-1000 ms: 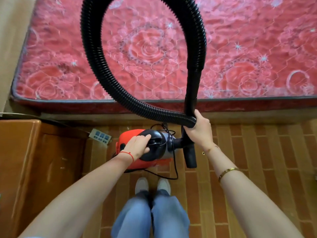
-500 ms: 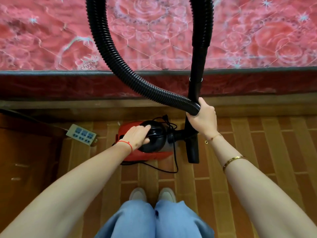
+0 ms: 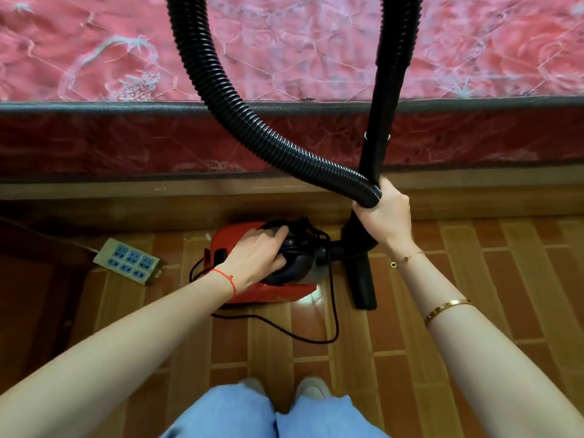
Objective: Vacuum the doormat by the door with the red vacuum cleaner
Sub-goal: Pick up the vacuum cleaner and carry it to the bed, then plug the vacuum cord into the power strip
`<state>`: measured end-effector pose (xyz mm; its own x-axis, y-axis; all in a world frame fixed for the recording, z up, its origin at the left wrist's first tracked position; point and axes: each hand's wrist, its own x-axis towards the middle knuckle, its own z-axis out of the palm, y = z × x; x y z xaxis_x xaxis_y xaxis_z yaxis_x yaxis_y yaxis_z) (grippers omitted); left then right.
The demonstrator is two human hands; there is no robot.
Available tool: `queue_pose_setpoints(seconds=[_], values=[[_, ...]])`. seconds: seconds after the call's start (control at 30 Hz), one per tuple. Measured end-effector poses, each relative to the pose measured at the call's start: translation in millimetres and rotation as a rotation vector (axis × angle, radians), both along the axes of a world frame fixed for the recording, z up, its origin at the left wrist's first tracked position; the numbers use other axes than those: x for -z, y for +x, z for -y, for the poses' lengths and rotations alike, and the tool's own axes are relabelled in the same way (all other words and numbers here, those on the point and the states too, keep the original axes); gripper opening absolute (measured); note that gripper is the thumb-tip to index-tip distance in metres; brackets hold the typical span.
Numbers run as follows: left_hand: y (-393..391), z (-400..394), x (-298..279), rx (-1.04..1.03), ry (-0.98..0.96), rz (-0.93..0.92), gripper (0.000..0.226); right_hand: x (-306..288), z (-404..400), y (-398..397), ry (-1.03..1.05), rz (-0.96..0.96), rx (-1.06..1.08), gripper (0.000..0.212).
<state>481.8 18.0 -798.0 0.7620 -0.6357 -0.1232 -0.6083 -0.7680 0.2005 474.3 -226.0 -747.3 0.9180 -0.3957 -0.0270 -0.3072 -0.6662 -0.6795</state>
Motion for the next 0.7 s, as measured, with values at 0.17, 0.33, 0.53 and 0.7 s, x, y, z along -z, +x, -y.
queue_pose_setpoints(seconds=[0.17, 0.33, 0.53, 0.7], values=[[-0.6, -5.3, 10.8, 0.065, -0.050, 0.113, 0.046, 7.3, 1.3, 7.4, 0.073, 0.061, -0.036, 0.051], [1.3, -11.7, 15.3, 0.129, -0.044, 0.272, 0.052, 8.4, -2.6, 7.2, 0.079, 0.127, -0.132, 0.089], [10.8, -13.9, 6.0, 0.180, -0.137, 0.380, 0.038, 7.0, -11.6, -1.0, -0.133, 0.269, -0.248, 0.128], [10.6, -21.7, 2.7, 0.180, -0.159, 0.351, 0.031, -4.6, -24.9, -0.6, -0.263, 0.394, -0.305, 0.125]])
